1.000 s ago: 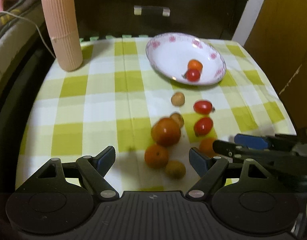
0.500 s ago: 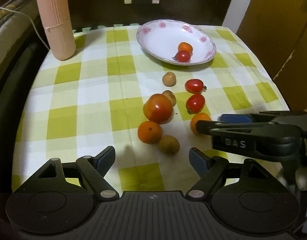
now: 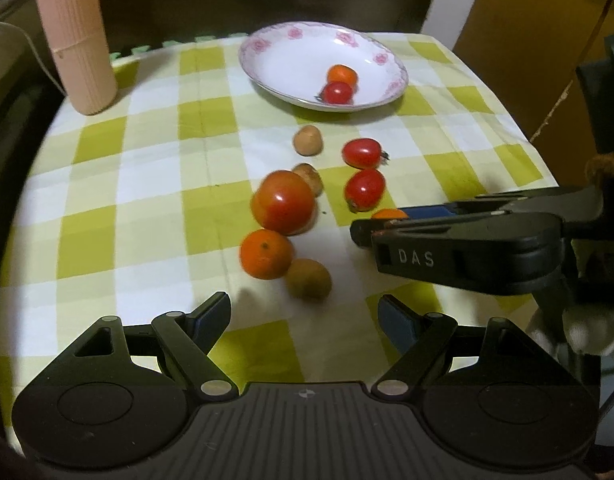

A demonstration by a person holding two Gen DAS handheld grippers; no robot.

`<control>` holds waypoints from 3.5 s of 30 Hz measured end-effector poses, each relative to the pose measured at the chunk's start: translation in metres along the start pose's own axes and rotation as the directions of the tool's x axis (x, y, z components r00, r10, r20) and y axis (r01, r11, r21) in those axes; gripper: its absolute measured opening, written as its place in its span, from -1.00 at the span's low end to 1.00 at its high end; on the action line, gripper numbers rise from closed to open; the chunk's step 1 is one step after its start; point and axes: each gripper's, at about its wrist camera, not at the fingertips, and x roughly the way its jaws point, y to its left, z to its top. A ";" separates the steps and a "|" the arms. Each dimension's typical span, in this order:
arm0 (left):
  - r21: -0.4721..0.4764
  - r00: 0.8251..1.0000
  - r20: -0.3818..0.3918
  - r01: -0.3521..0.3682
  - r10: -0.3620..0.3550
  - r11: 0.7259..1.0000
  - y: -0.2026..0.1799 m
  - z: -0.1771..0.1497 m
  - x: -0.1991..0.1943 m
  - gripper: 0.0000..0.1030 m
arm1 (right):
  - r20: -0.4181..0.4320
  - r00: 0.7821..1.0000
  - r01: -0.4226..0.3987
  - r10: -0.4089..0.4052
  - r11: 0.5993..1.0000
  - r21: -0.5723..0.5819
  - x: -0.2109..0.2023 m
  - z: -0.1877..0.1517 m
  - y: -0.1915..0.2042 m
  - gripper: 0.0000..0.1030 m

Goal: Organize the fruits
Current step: 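Move both tools back to the fruit and grasp a tangerine with the right tool, then grasp a small brown kiwi with the left tool while the right tool holds the tangerine, then carry the kiwi and tangerine in both tools over the white bowl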

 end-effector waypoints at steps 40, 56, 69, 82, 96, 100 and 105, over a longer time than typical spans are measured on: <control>0.070 1.000 0.028 0.006 -0.008 0.998 -0.022 0.002 0.027 0.18 | -0.016 1.000 -0.002 0.004 0.995 0.095 -0.022 -0.019 -0.031 -0.36; 0.072 1.000 0.027 -0.003 0.001 0.997 -0.023 0.001 0.021 -0.28 | -0.033 0.999 0.020 -0.017 0.996 0.090 -0.025 -0.020 -0.029 -0.36; 0.033 0.997 0.070 0.025 -0.028 0.999 -0.015 0.013 0.011 -0.27 | 0.002 0.999 0.041 -0.041 0.996 0.085 -0.037 -0.013 -0.023 -0.36; -0.008 0.992 0.116 0.055 -0.054 0.998 -0.009 0.039 0.003 -0.28 | 0.042 0.998 0.049 -0.053 0.994 0.098 -0.045 0.004 -0.021 -0.36; -0.014 0.982 0.187 0.045 -0.042 0.999 -0.005 0.082 0.004 -0.30 | 0.096 0.992 0.071 -0.082 0.991 0.113 -0.043 0.043 -0.028 -0.36; -0.013 0.979 0.198 0.038 -0.035 0.999 -0.003 0.093 0.007 -0.30 | 0.108 0.991 0.063 -0.077 0.990 0.125 -0.040 0.055 -0.033 -0.36; -0.015 0.978 0.209 0.027 -0.023 1.000 -0.001 0.107 0.012 -0.31 | 0.119 0.989 0.072 -0.086 0.990 0.121 -0.034 0.070 -0.036 -0.36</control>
